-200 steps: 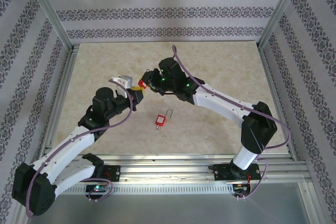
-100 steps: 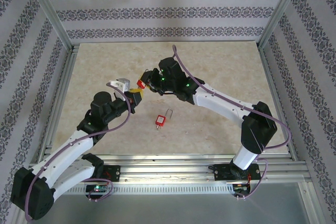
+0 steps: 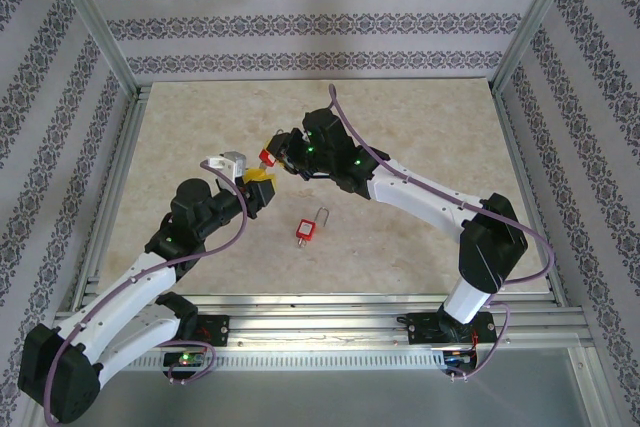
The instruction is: Unlock with the key
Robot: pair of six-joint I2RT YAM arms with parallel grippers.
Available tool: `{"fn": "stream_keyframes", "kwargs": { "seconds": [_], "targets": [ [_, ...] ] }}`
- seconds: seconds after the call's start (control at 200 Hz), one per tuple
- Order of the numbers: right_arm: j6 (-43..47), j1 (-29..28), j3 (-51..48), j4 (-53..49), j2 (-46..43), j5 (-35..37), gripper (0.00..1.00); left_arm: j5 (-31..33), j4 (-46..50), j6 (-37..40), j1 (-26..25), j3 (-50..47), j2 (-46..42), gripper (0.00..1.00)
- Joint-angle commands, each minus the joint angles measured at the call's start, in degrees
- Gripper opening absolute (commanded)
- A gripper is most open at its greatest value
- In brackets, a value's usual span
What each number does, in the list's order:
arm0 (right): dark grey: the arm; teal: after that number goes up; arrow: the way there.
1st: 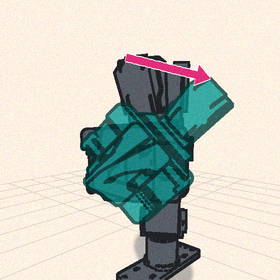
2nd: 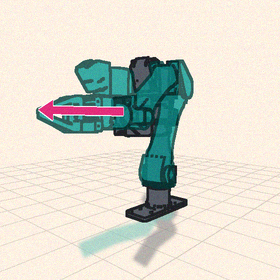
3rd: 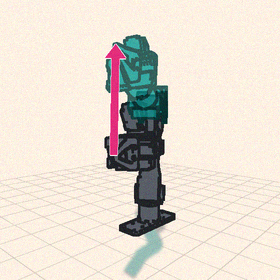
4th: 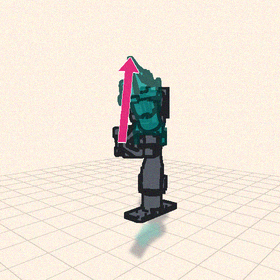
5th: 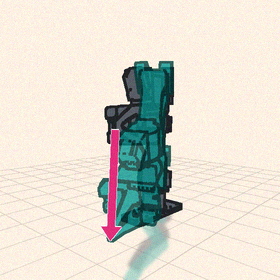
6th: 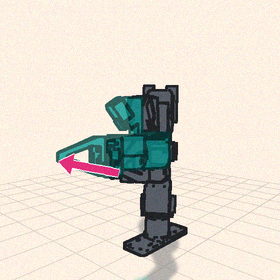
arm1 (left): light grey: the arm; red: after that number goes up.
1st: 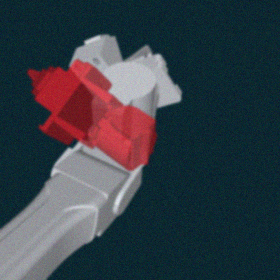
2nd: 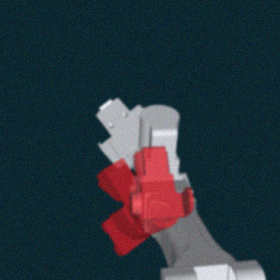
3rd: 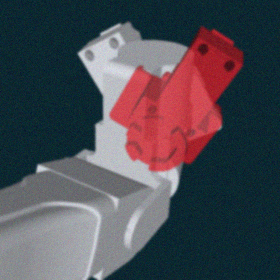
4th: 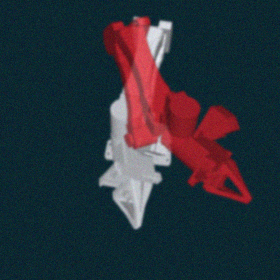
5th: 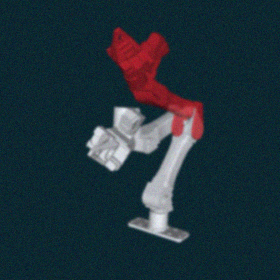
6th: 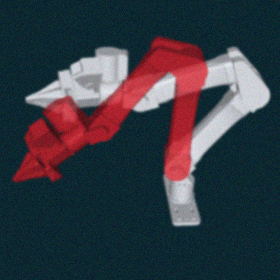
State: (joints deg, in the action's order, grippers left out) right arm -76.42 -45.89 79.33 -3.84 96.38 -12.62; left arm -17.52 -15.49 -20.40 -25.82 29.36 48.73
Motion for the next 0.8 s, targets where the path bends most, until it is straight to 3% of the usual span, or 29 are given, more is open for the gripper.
{"fn": "stream_keyframes", "kwargs": {
  "seconds": [0.0,0.26,0.685,0.794],
  "targets": [
    [-0.7,-0.8,-0.2,2.4,-1.0,-2.0,0.0,3.4,-0.5,-0.4,0.7,-0.2,-0.4,0.4],
    [-0.7,-1.0,0.3,2.5,-1.1,-2.6,0.0,4.4,-0.2,1.2,0.8,-0.1,-0.1,0.2],
    [-1.4,-2.3,0.7,3.6,-0.1,-3.6,0.0,4.1,-1.2,4.6,0.9,2.6,3.6,0.0],
    [-1.4,-2.5,0.4,3.6,-0.1,-3.5,0.0,4.0,-0.5,6.3,0.9,2.8,3.0,0.0]
  ]
}}
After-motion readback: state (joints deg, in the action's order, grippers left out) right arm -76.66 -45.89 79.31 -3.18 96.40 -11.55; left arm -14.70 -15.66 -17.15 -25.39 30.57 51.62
